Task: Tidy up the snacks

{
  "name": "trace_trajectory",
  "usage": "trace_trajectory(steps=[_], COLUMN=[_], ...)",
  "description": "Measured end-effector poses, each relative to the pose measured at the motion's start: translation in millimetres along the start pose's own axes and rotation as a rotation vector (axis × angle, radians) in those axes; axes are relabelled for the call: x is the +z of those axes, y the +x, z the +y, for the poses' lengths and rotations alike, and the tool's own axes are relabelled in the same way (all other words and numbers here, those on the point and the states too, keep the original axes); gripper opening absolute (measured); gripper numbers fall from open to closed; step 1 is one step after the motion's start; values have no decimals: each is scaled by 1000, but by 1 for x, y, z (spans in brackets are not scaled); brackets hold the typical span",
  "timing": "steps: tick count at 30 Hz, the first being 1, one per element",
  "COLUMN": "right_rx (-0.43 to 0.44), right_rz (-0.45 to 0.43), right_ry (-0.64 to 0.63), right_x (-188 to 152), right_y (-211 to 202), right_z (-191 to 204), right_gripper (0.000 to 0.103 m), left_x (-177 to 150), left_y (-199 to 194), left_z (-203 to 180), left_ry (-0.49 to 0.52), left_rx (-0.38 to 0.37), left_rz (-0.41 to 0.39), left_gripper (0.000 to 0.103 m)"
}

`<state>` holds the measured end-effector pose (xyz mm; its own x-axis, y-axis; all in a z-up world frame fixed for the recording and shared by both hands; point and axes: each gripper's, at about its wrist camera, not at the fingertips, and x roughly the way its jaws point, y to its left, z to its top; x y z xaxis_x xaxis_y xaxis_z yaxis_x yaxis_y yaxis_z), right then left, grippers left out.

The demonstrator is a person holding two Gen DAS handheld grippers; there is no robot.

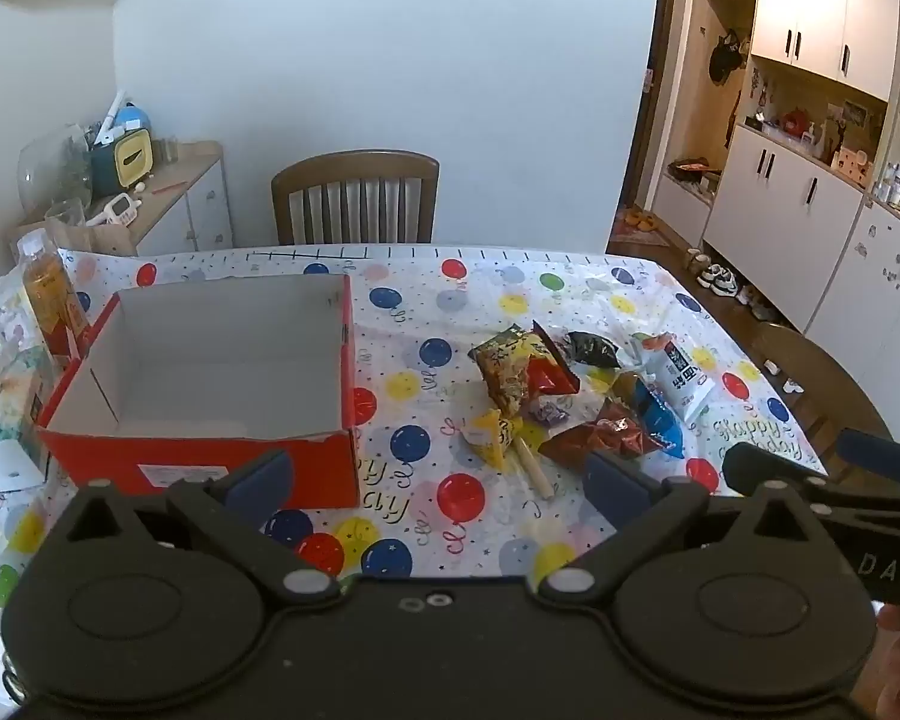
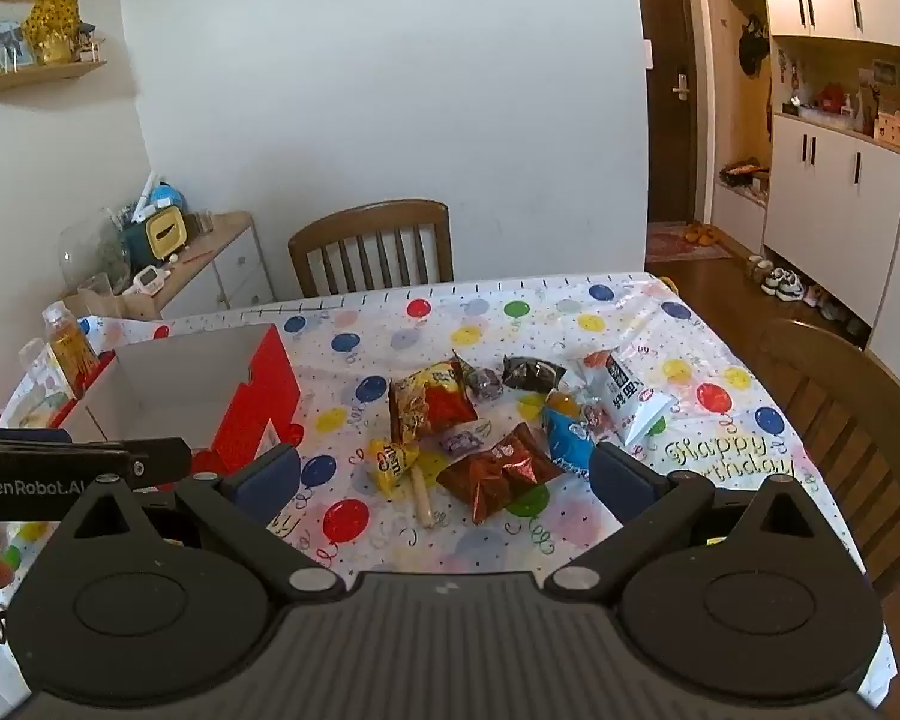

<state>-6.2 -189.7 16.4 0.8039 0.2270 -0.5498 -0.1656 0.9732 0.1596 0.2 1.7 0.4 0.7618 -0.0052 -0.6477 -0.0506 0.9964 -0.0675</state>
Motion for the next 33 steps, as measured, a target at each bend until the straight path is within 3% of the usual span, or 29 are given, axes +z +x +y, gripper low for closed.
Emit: trace_trajectory(steps=[11,33], right_rx=[-34,-51], right_rz=[18,-5], right_ry=[-17,19], right_x=[1,-5], right_y=[-7,-21], right_z=[21,28], right_gripper=[103,103], left_x=[0,-2], left_y=[-1,-10], left_z=[6,11], left_ry=[23,32], left_rx=[12,-18], left_rz=[39,24], left_gripper=[103,103])
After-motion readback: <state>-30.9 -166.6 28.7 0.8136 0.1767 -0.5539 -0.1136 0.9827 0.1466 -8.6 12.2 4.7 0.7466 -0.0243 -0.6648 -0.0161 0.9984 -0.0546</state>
